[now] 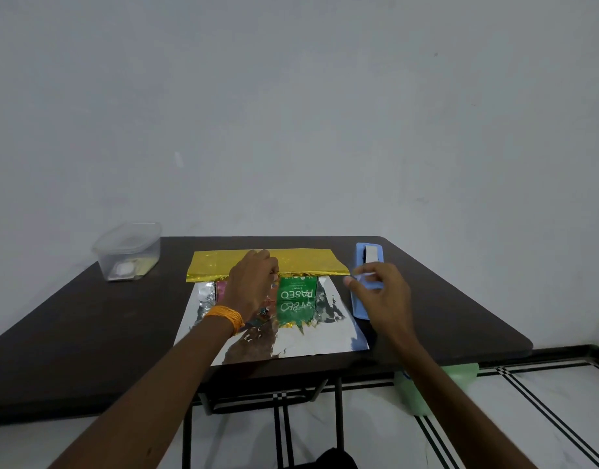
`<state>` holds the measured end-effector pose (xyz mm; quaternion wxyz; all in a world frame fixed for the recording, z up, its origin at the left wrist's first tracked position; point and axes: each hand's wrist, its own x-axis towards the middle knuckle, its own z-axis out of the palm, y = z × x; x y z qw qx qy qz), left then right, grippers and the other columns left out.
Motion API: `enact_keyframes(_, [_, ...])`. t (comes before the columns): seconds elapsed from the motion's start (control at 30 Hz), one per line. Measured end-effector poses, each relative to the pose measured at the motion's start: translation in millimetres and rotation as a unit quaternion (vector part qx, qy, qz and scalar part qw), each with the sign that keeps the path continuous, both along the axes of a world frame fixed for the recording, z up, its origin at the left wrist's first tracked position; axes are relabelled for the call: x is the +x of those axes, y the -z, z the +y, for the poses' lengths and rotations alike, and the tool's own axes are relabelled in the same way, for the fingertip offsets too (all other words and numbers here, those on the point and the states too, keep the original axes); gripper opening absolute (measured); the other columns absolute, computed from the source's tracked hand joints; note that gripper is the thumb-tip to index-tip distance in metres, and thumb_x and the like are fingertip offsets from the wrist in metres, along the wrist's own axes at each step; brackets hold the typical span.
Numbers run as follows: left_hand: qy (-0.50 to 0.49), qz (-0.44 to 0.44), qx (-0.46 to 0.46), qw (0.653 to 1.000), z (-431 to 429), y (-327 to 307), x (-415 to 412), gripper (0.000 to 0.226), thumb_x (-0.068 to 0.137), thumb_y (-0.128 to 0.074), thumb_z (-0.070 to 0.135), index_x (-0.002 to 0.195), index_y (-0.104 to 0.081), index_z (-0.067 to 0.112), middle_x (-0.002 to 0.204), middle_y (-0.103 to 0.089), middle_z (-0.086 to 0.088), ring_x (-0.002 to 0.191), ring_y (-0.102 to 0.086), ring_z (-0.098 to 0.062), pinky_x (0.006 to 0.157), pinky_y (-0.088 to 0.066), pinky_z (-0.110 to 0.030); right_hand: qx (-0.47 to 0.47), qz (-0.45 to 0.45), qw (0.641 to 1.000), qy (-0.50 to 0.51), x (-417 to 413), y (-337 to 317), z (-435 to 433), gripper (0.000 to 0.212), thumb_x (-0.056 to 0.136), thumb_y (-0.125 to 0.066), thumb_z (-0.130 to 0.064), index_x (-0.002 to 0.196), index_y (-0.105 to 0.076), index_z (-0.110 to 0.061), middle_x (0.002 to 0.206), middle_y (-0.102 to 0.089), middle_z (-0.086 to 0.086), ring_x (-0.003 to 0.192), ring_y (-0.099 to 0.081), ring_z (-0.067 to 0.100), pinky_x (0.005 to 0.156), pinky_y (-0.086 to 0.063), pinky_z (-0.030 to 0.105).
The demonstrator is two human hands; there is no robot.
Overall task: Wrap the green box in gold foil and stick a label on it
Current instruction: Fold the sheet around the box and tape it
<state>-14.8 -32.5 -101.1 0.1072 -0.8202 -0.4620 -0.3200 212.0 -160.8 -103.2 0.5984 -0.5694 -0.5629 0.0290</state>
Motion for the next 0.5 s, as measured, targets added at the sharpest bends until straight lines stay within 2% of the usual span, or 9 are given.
enact_keyframes(0.1, [-0.003,0.001,0.003,1.0,1,-2,-1,0.002,0.09,-0.068,0.018,0.089,-0.068,0.02,0.089,-0.061,0.002,0.089,-0.054,-0.02,0.064,-0.043,-0.031,-0.038,-0.03,0.993,-0.107,-25,-17,21,0.034,0.083,-0.079,-0.016,0.108,-0.063,-0.033,0.112,-0.065,-0.01,0.101,-0.061,0.006,0.08,-0.053,0.022])
enact_keyframes(0.27, [0.01,0.003,0.006,1.0,4,-5,-7,0.006,0.087,-0.069,0.02,0.093,-0.07,0.023,0.09,-0.062,0.002,0.091,-0.058,-0.022,0.064,-0.048,-0.034,-0.066,-0.18,0.972,-0.135,-54,-24,80,0.067,0.082,-0.08,-0.014,0.14,-0.051,-0.031,0.107,-0.068,-0.003,0.103,-0.062,0.012,0.087,-0.051,0.035])
enact_keyframes(0.4, [0.016,-0.006,0.016,1.0,2,-6,-12,0.009,0.089,-0.068,0.025,0.098,-0.071,0.025,0.093,-0.065,0.003,0.092,-0.06,-0.021,0.068,-0.05,-0.034,-0.065,-0.244,0.957,-0.143,-61,-22,111,0.08,0.082,-0.081,-0.012,0.148,-0.041,-0.031,0.093,-0.073,-0.006,0.076,-0.061,0.008,0.076,-0.05,0.032])
enact_keyframes(0.5, [0.028,-0.017,0.016,0.999,3,-8,-14,0.011,0.088,-0.07,0.028,0.099,-0.071,0.025,0.094,-0.068,0.004,0.091,-0.063,-0.02,0.07,-0.05,-0.032,-0.05,-0.225,0.957,-0.173,-56,-15,119,0.082,0.081,-0.08,-0.008,0.148,-0.04,-0.035,0.079,-0.073,-0.012,0.078,-0.069,0.007,0.083,-0.05,0.026])
